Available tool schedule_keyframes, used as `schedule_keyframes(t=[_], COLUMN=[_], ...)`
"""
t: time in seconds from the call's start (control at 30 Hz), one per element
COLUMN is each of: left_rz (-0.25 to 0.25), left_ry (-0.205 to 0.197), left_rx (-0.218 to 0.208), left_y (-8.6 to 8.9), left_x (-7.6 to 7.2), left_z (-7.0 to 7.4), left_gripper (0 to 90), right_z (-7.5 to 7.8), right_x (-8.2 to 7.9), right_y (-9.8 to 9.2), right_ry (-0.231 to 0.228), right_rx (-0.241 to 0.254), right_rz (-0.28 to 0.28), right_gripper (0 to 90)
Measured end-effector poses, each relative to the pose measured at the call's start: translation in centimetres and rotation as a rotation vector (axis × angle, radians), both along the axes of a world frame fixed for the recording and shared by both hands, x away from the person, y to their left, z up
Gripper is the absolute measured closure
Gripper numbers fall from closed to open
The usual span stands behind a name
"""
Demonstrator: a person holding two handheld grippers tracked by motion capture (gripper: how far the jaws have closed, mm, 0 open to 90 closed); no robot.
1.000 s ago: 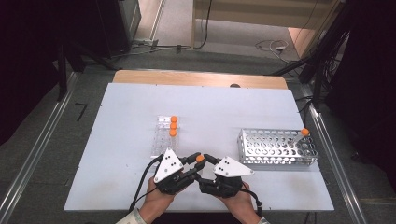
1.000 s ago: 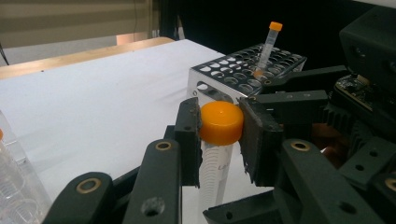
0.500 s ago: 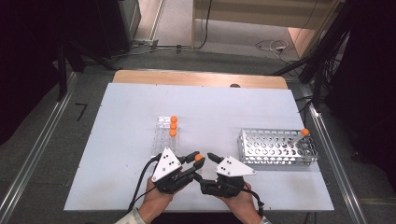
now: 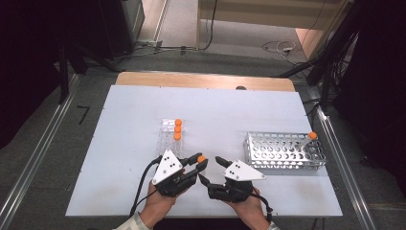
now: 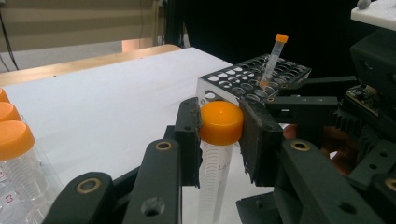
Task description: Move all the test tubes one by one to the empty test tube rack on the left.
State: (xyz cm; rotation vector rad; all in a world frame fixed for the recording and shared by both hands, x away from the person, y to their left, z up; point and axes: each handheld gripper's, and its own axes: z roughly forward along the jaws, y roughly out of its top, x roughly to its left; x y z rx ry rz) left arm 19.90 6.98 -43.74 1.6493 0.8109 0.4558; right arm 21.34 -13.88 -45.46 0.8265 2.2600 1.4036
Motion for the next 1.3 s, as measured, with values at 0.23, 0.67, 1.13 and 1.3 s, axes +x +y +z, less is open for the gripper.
schedule_keyframes(t=[0.23, 0.67, 1.13, 1.3], left_rz=[0.01, 0.029, 0.045, 0.047], left_ry=[-0.005, -0.01, -0.023, -0.023], left_rx=[-0.005, -0.014, -0.027, -0.027], left_y=[0.3, 0.7, 1.2, 1.3], left_x=[0.1, 0.3, 0.5, 0.5], left_z=[0.2, 0.4, 0.9, 1.1], left_gripper=[69.6, 69.6, 69.6, 69.7], right_z=[0.0, 0.0, -0.1, -0.1], right_x=[-0.1, -0.1, -0.1, -0.1], right_y=[-0.1, -0.5, -0.6, -0.6], right_ry=[-0.001, 0.006, 0.001, -0.003], right_rx=[-0.003, -0.005, -0.009, -0.009], right_rz=[0.002, -0.001, -0.01, -0.011], right_gripper=[23.4, 23.4, 23.5, 23.5])
